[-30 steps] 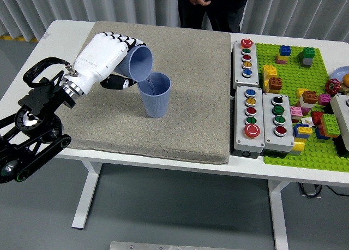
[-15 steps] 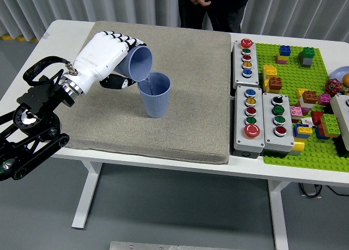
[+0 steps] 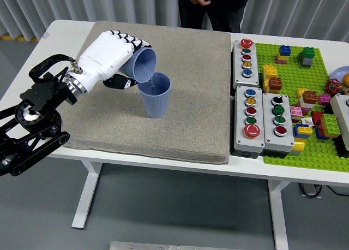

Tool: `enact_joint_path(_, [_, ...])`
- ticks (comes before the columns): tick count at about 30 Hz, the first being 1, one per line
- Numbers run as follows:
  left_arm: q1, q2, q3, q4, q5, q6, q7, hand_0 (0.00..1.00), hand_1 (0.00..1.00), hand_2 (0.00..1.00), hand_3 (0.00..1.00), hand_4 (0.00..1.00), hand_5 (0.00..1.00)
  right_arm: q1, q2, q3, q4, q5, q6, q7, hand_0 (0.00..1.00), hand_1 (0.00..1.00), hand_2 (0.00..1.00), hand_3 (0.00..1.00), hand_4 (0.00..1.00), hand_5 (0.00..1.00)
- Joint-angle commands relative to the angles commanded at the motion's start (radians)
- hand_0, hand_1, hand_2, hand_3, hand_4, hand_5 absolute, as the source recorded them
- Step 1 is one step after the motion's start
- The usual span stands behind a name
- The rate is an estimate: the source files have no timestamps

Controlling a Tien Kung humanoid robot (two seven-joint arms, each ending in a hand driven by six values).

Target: Pick cup pour cup place

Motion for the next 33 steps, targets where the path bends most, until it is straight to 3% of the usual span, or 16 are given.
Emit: enact_joint_path(33, [-0.053,0.03,0.048,-0.007,0.036,0.011,0.014,0.559,0.523,0.546,0.573,0.682,0.139,0.008,-0.001,-0.007,0.0,0.015,-0.001,0.003,0.721,0.687,0.735,0.7,0.331,0.297])
